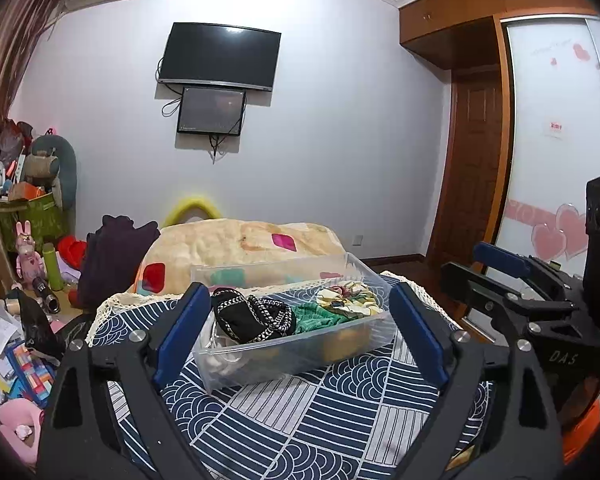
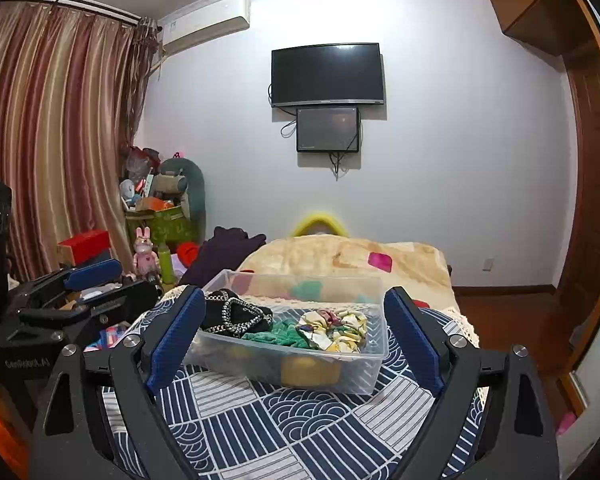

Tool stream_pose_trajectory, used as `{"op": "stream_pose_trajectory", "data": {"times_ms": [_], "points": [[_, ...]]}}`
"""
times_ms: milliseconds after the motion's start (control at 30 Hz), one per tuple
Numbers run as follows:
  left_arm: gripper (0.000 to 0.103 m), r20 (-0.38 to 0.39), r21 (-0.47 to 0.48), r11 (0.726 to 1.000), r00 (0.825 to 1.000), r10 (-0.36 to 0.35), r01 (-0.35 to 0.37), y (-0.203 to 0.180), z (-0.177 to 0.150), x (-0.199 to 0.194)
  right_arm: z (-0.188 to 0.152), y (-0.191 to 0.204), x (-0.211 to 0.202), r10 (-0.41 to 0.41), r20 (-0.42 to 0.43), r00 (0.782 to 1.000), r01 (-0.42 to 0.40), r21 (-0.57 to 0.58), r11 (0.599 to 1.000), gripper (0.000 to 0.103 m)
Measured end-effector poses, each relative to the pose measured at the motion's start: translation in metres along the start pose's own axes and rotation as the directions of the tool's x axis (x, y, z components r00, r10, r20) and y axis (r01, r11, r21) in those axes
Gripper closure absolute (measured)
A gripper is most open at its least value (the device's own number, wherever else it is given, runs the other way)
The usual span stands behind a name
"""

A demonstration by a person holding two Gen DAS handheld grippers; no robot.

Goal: Organize soft objects

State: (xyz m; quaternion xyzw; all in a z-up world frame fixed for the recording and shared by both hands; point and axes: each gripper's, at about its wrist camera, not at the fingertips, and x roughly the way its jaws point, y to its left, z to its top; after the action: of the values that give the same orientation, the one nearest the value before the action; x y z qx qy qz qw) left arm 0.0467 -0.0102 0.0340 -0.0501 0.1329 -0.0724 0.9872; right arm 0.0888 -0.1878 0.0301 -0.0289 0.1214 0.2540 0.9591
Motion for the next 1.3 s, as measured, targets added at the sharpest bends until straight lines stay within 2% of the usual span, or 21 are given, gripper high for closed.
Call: {"op": "stream_pose_trajectory", "data": {"times_ms": [333,1300], "points": [[0.005,0.003,0.010,1.000,1.000,0.006,-0.006,-0.0018,-0.0039,-0.0001,-0.0043,-0.0038,-0.0022,-0.005,0.000,1.000,0.005,0.020,1.000,0.012],[0.001,0.012,0.018,1.000,1.000,0.022,-0.022,-0.0039,-0.0059,-0.0005,-0.0042,-0.0034,-0.0048,-0.002,-0.004,1.000,0.002,0.031,1.000,0.012]]}}
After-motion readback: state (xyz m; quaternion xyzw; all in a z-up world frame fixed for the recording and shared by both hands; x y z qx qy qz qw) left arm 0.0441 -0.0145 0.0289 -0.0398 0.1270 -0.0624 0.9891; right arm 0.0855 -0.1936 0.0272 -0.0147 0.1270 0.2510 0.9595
